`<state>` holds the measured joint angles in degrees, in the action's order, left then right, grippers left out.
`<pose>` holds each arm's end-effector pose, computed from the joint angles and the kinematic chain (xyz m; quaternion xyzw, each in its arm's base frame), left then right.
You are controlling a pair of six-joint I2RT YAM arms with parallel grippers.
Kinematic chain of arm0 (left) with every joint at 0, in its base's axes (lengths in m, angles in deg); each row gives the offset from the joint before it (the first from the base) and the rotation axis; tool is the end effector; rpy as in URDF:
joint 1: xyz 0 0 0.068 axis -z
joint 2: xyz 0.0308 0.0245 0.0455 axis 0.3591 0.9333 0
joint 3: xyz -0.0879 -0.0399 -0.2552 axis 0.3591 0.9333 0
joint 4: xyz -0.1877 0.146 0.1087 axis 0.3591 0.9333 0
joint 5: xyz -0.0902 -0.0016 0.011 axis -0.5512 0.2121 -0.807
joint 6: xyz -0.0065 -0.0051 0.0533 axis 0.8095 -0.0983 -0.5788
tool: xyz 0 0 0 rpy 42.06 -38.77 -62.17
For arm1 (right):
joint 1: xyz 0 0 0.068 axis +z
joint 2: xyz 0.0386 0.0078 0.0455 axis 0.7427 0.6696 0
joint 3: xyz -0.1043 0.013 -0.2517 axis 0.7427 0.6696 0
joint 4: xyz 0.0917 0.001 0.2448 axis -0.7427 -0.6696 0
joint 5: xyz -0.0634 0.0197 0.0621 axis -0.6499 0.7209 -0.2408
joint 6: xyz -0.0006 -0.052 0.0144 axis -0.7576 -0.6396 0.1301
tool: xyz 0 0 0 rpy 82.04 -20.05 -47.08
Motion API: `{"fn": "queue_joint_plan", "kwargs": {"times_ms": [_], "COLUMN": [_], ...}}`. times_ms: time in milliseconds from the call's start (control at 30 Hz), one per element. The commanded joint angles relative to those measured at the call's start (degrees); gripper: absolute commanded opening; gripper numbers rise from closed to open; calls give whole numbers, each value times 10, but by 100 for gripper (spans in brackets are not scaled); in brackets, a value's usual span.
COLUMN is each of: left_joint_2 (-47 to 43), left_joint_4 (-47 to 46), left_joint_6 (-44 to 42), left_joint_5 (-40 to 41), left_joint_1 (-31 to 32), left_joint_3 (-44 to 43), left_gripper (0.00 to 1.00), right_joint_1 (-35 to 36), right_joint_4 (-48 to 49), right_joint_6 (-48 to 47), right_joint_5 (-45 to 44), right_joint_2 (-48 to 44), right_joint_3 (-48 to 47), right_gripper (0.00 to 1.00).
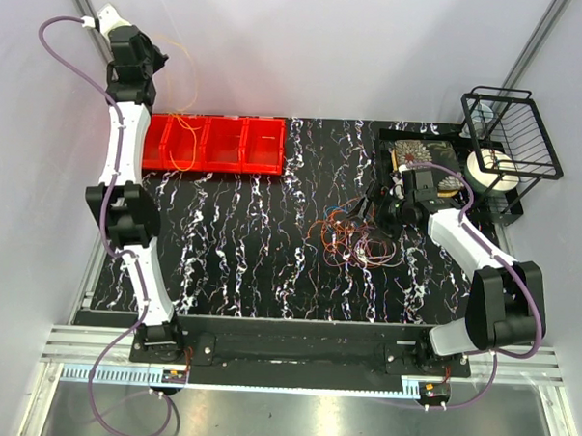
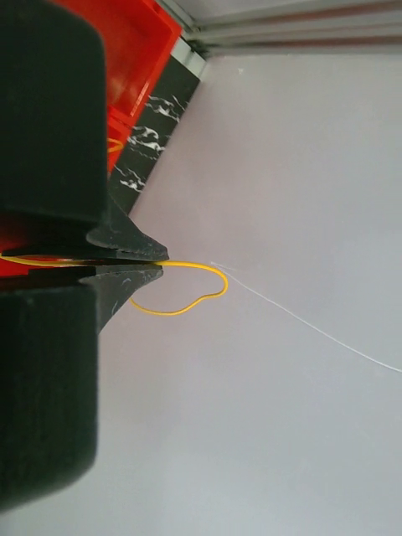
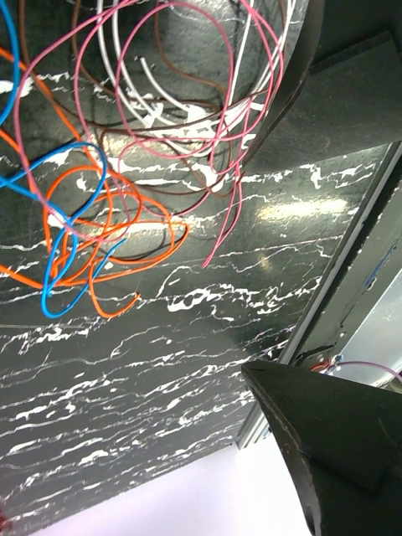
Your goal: Untangle the cables
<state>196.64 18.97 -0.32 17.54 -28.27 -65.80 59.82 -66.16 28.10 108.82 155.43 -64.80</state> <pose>0.4933 0.0664 0.4283 -0.2779 0.6891 -0.1004 0.6617 0.2861 0.0763 0.2277 0.1077 0.9193 0.3215 0.2000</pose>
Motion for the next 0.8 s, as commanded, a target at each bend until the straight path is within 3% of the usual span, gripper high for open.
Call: {"fn": "queue_joint_plan", "kwargs": {"times_ms": [0,467,767], "left_joint_2": [17,50,-34], "left_joint_4": [-79,-116,-152], "left_joint_6": [20,6,5], "left_joint_5": [-16,1,2], "left_joint_1": [4,6,1], "left_joint_3": [-47,-107,79], "left_gripper": [0,0,0], "right_joint_1": [5,5,5], "right_joint_4": [-12,-23,-23], "right_joint_6": [-14,-22,-23], "right_joint_5": [-13,-18,-16], "right_joint_2": [1,12,18], "right_joint_3": [-3,2,2], "right_gripper": [98,98,98]}}
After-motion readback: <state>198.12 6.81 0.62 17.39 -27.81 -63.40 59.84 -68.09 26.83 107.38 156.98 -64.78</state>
